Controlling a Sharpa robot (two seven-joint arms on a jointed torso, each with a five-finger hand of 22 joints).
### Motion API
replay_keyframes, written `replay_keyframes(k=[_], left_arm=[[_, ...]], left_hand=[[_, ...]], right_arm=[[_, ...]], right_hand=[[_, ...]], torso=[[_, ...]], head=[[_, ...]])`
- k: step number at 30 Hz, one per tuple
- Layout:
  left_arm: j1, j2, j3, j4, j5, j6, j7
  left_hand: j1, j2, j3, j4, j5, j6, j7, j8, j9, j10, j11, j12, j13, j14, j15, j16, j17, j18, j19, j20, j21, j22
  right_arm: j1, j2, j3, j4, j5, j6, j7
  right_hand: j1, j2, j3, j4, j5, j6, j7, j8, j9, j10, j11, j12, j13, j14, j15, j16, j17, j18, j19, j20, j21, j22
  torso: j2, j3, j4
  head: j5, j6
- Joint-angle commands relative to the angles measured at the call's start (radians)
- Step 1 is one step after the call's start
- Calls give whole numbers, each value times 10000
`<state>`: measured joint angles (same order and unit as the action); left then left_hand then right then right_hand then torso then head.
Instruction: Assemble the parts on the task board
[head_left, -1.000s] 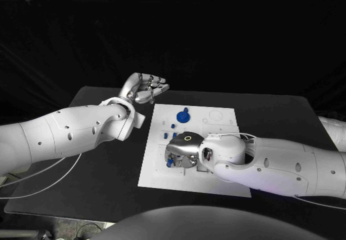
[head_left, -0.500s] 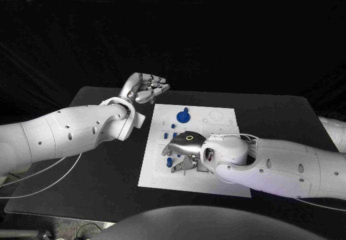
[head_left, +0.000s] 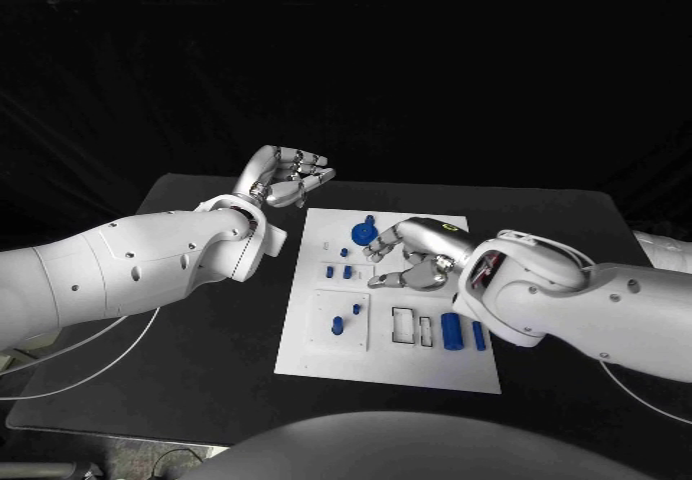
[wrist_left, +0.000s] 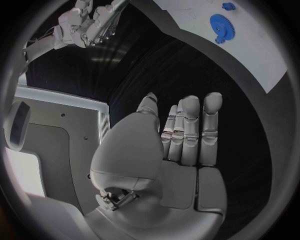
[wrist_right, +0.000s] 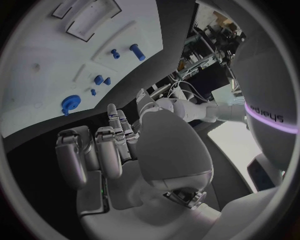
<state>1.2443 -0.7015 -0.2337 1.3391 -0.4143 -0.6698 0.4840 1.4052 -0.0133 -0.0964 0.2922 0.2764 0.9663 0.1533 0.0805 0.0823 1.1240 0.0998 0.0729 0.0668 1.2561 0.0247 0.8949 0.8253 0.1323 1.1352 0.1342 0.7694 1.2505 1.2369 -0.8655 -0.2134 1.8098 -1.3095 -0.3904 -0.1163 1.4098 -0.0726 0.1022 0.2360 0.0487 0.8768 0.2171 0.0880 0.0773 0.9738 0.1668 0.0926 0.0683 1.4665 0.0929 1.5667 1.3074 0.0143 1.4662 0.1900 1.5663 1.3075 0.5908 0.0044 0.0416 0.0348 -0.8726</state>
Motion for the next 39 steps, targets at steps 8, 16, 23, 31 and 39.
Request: replay_keyframes(k=[8, 16, 23, 31, 39], left_arm=[[4, 124, 6, -64, -48, 125, 98], [4, 212, 5, -100, -48, 138, 68], [6, 276, 5, -149, -48, 128, 36], [7, 378, 5, -214, -48, 170, 28], [6, 371, 4, -224, -48, 208, 28]], left_hand=[[-26, 84, -67, -1, 59, -40, 58, -31, -17, -66, 13, -46, -13, 26, 48, -17, 7, 142, 69, 20, -57, -8], [-26, 84, -67, -1, 59, -40, 58, -31, -17, -66, 13, -46, -13, 26, 48, -17, 7, 142, 69, 20, -57, -8], [-29, 88, -75, 1, 58, -39, 59, -31, -16, -65, 14, -45, -12, 21, 48, -31, -7, 141, 76, 20, -56, -6], [-29, 88, -75, 1, 58, -39, 59, -31, -16, -65, 14, -45, -12, 21, 48, -31, -7, 141, 76, 20, -56, -6], [-29, 88, -75, 1, 58, -39, 59, -31, -16, -65, 14, -45, -12, 21, 48, -31, -7, 141, 76, 20, -56, -6]], right_arm=[[538, -1572, -22, 850, 3815, -98, -419], [595, -2900, -163, 1389, 4650, 1112, -2167], [464, -3806, -220, 1756, 4649, 1791, -3618], [193, -4073, -231, 1925, 4147, 1677, -4298], [-298, -3836, -232, 1923, 2802, 1477, -4816]], right_hand=[[-177, 575, -241, 272, 1, 210, -144, 26, 5, 1247, -242, 651, 185, 1043, -54, 41, 2634, -143, 1046, 79, 45, 2633], [-963, 1123, -1028, 514, 231, -413, -467, 29, -3, 2015, -716, 2708, 1635, 1043, -522, 41, 2634, -21, 754, -450, -349, 2466], [-1636, 1498, -2479, 512, 1100, -1663, -553, 1263, 400, 1299, -769, 12471, 11333, 1043, -629, 41, 2634, 97, 471, -471, -824, 2268], [-1892, 1454, -3198, 501, 1639, -2055, -563, 2601, 831, 5970, -882, 14782, 15025, 1043, -692, 41, 2634, 159, 354, -587, -1068, 2185], [-2189, 1464, -3463, 482, 2230, -1414, -582, 3960, 1590, 5970, -743, 14782, 15025, 1043, -605, 41, 2634, 85, 549, -535, -804, 2297]], torso=[[-22, -12, 9], [-22, -25, 3], [-40, -52, -37], [-54, -79, -54], [-41, -69, -65]], head=[[-528, 0], [-1420, 0], [-2076, 0], [-2506, 0], [-2596, 0]])
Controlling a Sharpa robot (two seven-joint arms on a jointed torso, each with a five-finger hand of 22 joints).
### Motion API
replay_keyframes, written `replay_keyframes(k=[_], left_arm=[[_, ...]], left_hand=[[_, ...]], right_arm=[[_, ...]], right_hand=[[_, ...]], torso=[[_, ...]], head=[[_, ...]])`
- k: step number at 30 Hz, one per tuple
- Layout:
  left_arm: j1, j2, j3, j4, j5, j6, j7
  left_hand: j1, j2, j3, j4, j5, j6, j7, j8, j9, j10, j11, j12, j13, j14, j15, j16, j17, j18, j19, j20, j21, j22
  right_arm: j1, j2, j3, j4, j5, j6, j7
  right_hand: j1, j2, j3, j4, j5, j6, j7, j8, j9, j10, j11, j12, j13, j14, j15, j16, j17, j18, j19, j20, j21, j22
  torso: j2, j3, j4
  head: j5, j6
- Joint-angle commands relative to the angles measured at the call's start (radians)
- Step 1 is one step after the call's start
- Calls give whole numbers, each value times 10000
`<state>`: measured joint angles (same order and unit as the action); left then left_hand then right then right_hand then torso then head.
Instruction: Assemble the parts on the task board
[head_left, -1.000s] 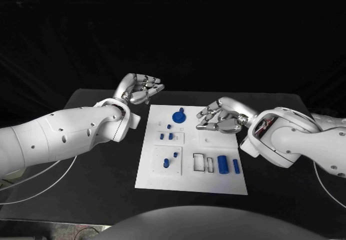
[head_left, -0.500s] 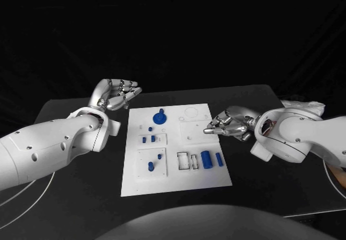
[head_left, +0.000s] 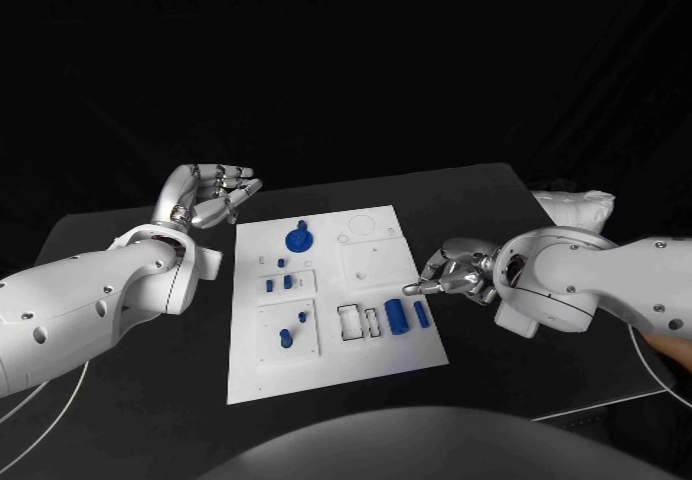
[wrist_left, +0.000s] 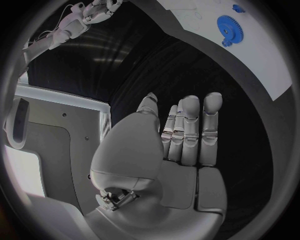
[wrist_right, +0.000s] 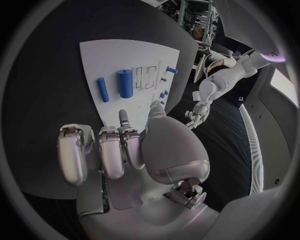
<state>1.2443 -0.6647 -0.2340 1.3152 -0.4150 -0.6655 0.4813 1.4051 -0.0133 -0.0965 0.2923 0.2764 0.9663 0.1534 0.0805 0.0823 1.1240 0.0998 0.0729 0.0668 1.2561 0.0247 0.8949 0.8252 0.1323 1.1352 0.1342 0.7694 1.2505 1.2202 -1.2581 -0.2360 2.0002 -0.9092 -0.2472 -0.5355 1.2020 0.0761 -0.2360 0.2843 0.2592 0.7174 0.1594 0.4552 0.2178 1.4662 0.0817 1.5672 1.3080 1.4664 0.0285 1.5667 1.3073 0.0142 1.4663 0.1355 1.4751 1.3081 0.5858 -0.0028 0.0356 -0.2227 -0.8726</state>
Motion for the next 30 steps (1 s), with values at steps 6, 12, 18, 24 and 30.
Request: replay_keyframes(k=[6, 12, 18, 24, 30], left_arm=[[5, -42, 7, 26, -41, 189, 59], [5, -78, 7, 53, -41, 196, 69], [5, -126, 7, 82, -41, 187, 73], [5, -170, 7, 98, -41, 182, 75], [5, -197, 7, 121, -41, 197, 77]], left_hand=[[-29, 89, -75, 1, 58, -39, 58, -31, -16, -65, 14, -45, -13, 22, 48, -31, -7, 141, 76, 20, -56, -6], [-29, 89, -75, 1, 58, -39, 58, -31, -16, -65, 14, -45, -13, 22, 48, -31, -7, 141, 76, 20, -56, -6], [-33, 96, -85, 2, 58, -39, 58, -31, -16, -62, 14, -42, -11, 26, 48, -26, 2, 141, 81, 20, -64, -6], [-36, 101, -93, 3, 58, -39, 59, -32, -16, -59, 13, -39, -11, 30, 49, -22, 8, 141, 84, 20, -69, -7], [-36, 101, -93, 3, 58, -39, 59, -32, -16, -59, 13, -39, -11, 30, 49, -22, 8, 141, 84, 20, -69, -7]], right_arm=[[-375, 399, -7, 37, -2479, -199, -879], [-523, 803, -6, -67, -3064, -72, -1235], [-691, 1093, -5, -208, -3289, -55, -1507], [-781, 1380, -5, -400, -3482, 342, -1752], [-860, 1539, -5, -556, -3786, 718, -1938]], right_hand=[[-349, -31, -196, -7, 566, 516, -63, 1163, 941, 1046, 62, 36, 2628, 1044, -167, 41, 2635, 21, 703, -145, 358, 2396], [-174, -67, -37, -148, 725, 473, -171, 1465, 1376, 1046, -57, 36, 2628, 1044, -240, 41, 2635, -48, 850, -232, 611, 2498], [-38, -122, 213, -280, 904, 168, -110, 1436, 1568, 1046, -4, 36, 2628, 1044, -245, 41, 2635, -141, 1045, -244, 956, 2627], [-23, -115, 384, -329, 837, -39, -52, 1400, 1687, 1046, 45, 36, 2628, 1044, -223, 41, 2635, -142, 1045, -230, 957, 2627], [-79, -98, 438, -309, 740, -99, -30, 1386, 1736, 1046, 67, 36, 2628, 1044, -210, 41, 2635, -142, 1045, -219, 957, 2627]], torso=[[6, 7, -5], [2, -2, 18], [7, -4, 16], [-5, -11, 2], [-1, -1, 7]], head=[[-5, 0], [40, 0], [83, 0], [135, 0], [160, 0]])
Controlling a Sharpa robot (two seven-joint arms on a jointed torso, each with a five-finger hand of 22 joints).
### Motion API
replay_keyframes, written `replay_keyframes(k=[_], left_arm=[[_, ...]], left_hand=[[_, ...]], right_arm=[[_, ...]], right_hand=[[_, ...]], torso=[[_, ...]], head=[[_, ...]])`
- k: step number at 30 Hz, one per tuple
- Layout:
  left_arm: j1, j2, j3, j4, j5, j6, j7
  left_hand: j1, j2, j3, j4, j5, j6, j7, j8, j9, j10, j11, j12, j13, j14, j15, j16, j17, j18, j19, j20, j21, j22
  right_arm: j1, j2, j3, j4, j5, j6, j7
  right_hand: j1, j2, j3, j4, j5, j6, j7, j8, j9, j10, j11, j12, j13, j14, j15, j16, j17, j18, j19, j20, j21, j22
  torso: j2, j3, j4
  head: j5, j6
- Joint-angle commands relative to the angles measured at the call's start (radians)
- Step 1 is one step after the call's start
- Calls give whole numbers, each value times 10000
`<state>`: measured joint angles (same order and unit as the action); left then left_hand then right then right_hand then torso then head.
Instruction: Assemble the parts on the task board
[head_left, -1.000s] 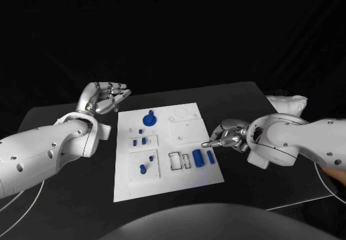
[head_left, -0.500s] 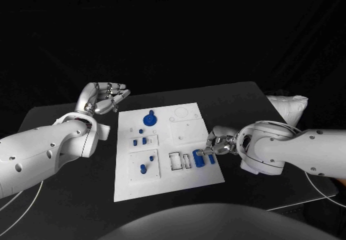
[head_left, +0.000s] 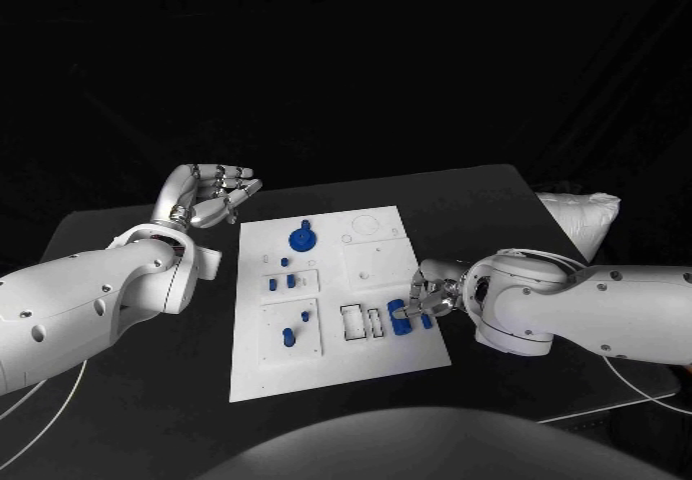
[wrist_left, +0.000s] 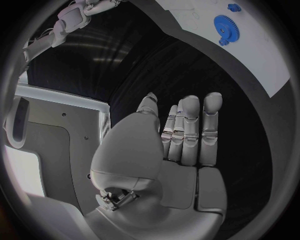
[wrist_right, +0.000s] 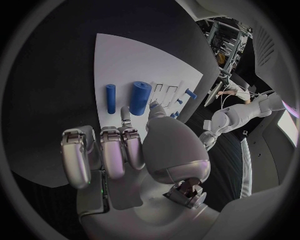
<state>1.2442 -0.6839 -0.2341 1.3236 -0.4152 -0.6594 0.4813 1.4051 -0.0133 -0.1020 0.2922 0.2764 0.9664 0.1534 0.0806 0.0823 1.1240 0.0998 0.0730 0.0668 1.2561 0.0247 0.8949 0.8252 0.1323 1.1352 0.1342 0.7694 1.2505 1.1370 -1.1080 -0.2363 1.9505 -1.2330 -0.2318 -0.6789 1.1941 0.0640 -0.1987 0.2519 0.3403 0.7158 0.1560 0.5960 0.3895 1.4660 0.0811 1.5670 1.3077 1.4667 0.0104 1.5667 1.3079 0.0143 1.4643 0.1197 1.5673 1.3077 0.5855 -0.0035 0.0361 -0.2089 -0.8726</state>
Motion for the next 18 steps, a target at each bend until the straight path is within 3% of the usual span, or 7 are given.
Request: replay_keyframes(k=[1, 11, 18], left_arm=[[6, -9, 8, 40, -38, 137, 76], [6, -80, 8, 65, -39, 138, 62], [6, -91, 8, 90, -46, 145, 61]], left_hand=[[-36, 101, -37, 3, 59, -39, 59, -32, -16, -59, 13, -40, -11, 30, 49, -22, 8, 141, 84, 20, -69, -7], [-36, 101, -37, 3, 59, -39, 59, -32, -16, -59, 13, -40, -11, 30, 49, -22, 8, 141, 84, 20, -69, -7], [-36, 101, -37, 3, 59, -39, 59, -32, -16, -59, 13, -40, -11, 30, 49, -22, 8, 141, 84, 20, -69, -7]], right_arm=[[-32, 48, -2, -73, -557, 595, -512], [-128, 338, -1, -317, -498, 684, -427], [-224, 513, -1, -449, -319, 721, -374]], right_hand=[[-1, 24, 65, 15, -72, -84, 4, -23, 20, 1048, 73, 38, 2631, 1041, -29, 41, 2629, -143, 1065, -61, 35, 2631], [-96, 40, 99, 58, -143, -126, 21, -38, 65, 1048, 89, 38, 2631, 1041, -13, 41, 2629, -143, 1065, -47, 35, 2631], [-224, -12, 136, 99, -96, -289, 76, -160, 81, 1048, 135, 38, 2631, 1041, 21, 41, 2629, -143, 1065, -18, 35, 2631]], torso=[[3, 3, 6], [8, 3, -15], [4, -6, 6]], head=[[20, 0], [47, 0], [76, 0]])
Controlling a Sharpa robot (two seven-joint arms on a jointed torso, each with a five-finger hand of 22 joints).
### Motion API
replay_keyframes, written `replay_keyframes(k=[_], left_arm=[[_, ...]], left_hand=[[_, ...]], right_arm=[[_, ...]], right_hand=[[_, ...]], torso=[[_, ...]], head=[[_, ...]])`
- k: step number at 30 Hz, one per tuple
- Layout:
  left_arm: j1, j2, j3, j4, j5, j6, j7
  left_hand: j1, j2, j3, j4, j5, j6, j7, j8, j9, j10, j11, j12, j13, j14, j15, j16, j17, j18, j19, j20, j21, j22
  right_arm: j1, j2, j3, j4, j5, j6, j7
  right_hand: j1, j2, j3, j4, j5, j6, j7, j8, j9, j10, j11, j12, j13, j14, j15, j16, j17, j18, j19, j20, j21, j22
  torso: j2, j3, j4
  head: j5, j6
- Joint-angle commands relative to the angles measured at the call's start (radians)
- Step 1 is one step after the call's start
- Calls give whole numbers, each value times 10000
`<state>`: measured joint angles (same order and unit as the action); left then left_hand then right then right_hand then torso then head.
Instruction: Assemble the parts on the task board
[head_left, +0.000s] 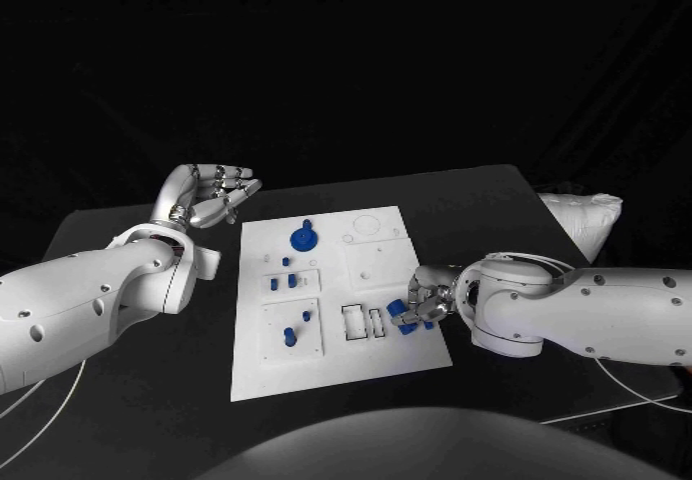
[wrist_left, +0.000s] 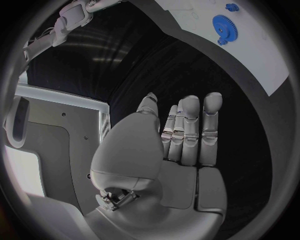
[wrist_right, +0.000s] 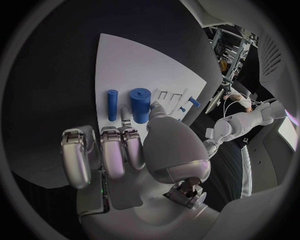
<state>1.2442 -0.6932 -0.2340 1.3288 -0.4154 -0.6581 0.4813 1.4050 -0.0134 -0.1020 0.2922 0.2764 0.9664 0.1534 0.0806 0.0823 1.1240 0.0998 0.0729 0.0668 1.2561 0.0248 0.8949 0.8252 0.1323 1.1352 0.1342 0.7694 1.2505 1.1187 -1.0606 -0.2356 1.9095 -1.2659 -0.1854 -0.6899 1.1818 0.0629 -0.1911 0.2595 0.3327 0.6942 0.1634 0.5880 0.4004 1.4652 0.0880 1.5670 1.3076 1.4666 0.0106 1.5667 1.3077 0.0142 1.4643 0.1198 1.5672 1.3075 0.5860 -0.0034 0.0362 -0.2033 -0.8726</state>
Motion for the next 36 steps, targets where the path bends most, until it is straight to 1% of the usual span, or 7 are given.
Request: replay_keyframes(k=[1, 8, 16, 23, 28, 31, 36], left_arm=[[6, -2, 8, 41, -45, 131, 60], [7, -41, 8, 58, -49, 120, 52], [7, -41, 8, 65, -50, 129, 50], [7, -49, 8, 68, -50, 137, 45], [7, -64, 8, 77, -50, 140, 42], [8, -71, 8, 83, -50, 141, 37], [9, -84, 9, 92, -50, 139, 25]], left_hand=[[-35, 102, -38, 3, 59, -39, 59, -32, -16, -59, 13, -40, -11, 30, 48, -22, 8, 141, 84, 20, -69, -7], [-35, 102, -38, 3, 59, -39, 59, -32, -16, -59, 13, -40, -11, 30, 48, -22, 8, 141, 84, 20, -69, -7], [-35, 102, -38, 3, 59, -39, 59, -32, -16, -59, 13, -40, -11, 30, 48, -22, 8, 141, 84, 20, -69, -7], [-35, 102, -38, 3, 59, -39, 59, -32, -16, -59, 13, -40, -11, 30, 48, -22, 8, 141, 84, 20, -69, -7], [-35, 102, -38, 3, 59, -39, 59, -32, -16, -59, 13, -40, -11, 30, 48, -22, 8, 141, 84, 20, -69, -7], [-35, 102, -38, 3, 59, -39, 59, -32, -16, -59, 13, -40, -11, 30, 48, -22, 8, 141, 84, 20, -69, -7], [-34, 104, -41, 3, 59, -40, 59, -32, -16, -58, 13, -39, -11, 30, 48, -25, 6, 141, 85, 20, -73, -8]], right_arm=[[-50, 52, -9, -50, 53, 260, -258], [-115, 220, -8, -175, 218, 364, -263], [-221, 441, -8, -355, 280, 578, -382], [-256, 515, -7, -360, 267, 462, -397], [-262, 487, -7, -293, 296, 42, -233], [-263, 411, -6, -204, 483, -446, -26], [-233, 228, -3, -3, 1275, -1178, 386]], right_hand=[[-108, -5, 64, 24, -17, -87, 7, -94, -30, 1056, 71, 38, 2632, 1041, 23, 41, 2631, -142, 1065, -16, 36, 2633], [-88, -48, 169, -45, -61, -248, 85, -292, -84, 1056, 143, 38, 2632, 1041, 82, 41, 2631, -142, 1065, 34, 36, 2633], [590, 23, 842, -696, -510, -226, 148, -607, -213, 1056, 214, 38, 2632, 1041, 168, 41, 2631, -142, 1065, 131, 36, 2633], [1679, 395, 1914, -1541, 395, -162, 121, -1014, -497, 1056, 187, 38, 2632, 1041, 213, 41, 2631, -142, 1065, 156, 36, 2633], [2021, 356, 3173, -2101, 967, 679, 65, -1765, -1092, 1056, 108, 38, 2632, 1041, 283, 41, 2631, -142, 1065, 154, 36, 2633], [1741, 134, 3955, -2208, 853, 1406, 40, -2563, -1632, 1056, 43, 38, 2632, 1041, 288, 41, 2631, -142, 1065, 119, 36, 2633], [1456, -125, 4433, -2272, 664, 1932, -110, -3183, -2034, 1056, -9, 38, 2632, 1041, 212, 41, 2631, -142, 1065, 88, 36, 2633]], torso=[[-2, -7, 4], [-5, -6, 3], [-1, -2, 0], [2, 0, 4], [6, 2, -2], [10, -2, 6], [14, -2, -7]], head=[[21, 0], [4, 0], [21, 0], [27, 0], [53, 0], [64, 0], [118, 0]])
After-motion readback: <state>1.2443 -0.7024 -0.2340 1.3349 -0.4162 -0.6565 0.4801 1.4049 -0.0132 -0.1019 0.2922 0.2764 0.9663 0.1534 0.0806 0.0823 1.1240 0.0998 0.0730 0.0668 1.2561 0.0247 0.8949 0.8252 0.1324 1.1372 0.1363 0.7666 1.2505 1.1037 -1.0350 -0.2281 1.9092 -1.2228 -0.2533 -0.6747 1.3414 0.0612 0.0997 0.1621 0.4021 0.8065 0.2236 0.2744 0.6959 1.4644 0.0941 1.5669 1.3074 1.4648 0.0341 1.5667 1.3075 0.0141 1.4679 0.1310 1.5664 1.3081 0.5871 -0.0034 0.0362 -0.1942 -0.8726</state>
